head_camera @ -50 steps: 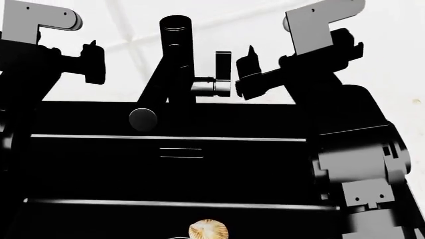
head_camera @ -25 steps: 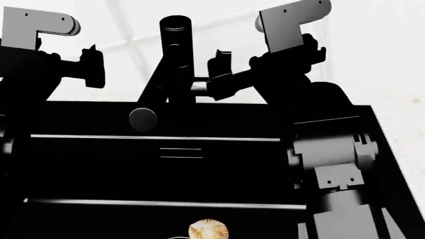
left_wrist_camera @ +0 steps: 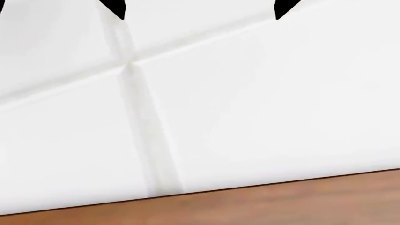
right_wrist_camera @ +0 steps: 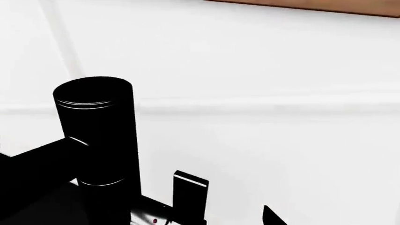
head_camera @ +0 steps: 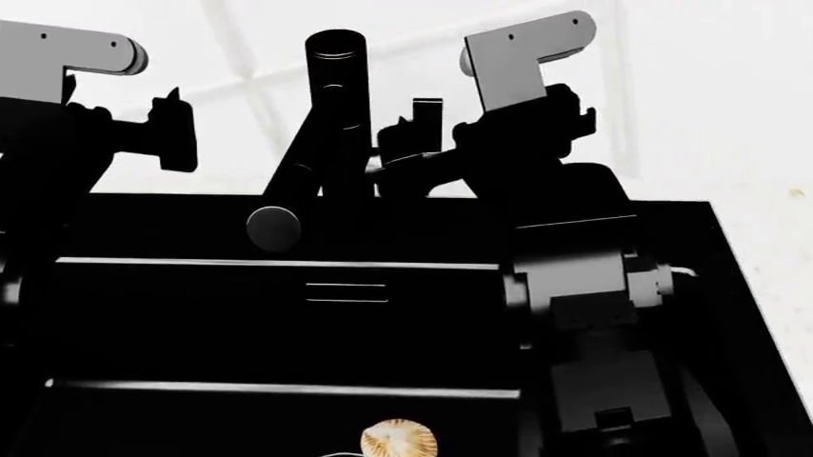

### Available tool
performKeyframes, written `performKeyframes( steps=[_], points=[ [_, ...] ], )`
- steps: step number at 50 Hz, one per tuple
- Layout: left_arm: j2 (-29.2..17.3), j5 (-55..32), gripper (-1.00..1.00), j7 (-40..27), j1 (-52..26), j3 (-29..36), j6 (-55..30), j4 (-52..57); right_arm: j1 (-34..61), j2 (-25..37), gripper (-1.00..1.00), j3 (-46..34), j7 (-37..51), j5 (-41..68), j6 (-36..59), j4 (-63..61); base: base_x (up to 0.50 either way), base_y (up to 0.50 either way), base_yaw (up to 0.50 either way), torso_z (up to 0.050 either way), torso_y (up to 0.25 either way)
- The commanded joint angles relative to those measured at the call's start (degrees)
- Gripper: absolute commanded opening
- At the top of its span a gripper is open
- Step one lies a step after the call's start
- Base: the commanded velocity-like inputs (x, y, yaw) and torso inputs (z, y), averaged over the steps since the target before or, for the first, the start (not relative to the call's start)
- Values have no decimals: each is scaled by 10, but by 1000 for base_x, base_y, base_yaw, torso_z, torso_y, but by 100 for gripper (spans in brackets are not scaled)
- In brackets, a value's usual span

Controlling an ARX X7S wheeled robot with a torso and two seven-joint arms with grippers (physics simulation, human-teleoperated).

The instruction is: Turn on the sink faucet.

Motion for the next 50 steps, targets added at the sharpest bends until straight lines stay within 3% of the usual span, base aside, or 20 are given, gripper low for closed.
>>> performKeyframes(
  steps=[1, 9, 20, 34, 50],
  points=[
    [-2, 1, 100, 7, 22, 4, -15, 51, 19, -11, 100, 9, -1, -6, 1, 19, 0, 0, 0, 0, 0],
    [-7, -4, 100, 8, 51, 4, -31, 96, 23, -11, 100, 15, 20, 24, 3, 19, 0, 0, 0, 5, -30],
    [-6, -6, 100, 2, 53, 3, -11, 81, 25, -11, 100, -11, 30, 35, 4, 19, 0, 0, 0, 18, -189],
    [-12, -17, 100, 2, 72, -1, -67, 168, 66, -11, 100, -3, 30, 51, -19, 19, 0, 0, 0, 6, -57],
    [-15, -20, 100, -9, 71, -3, -62, 157, 56, -11, 100, -94, 62, 140, 0, 19, 0, 0, 0, 0, 0]
  ],
)
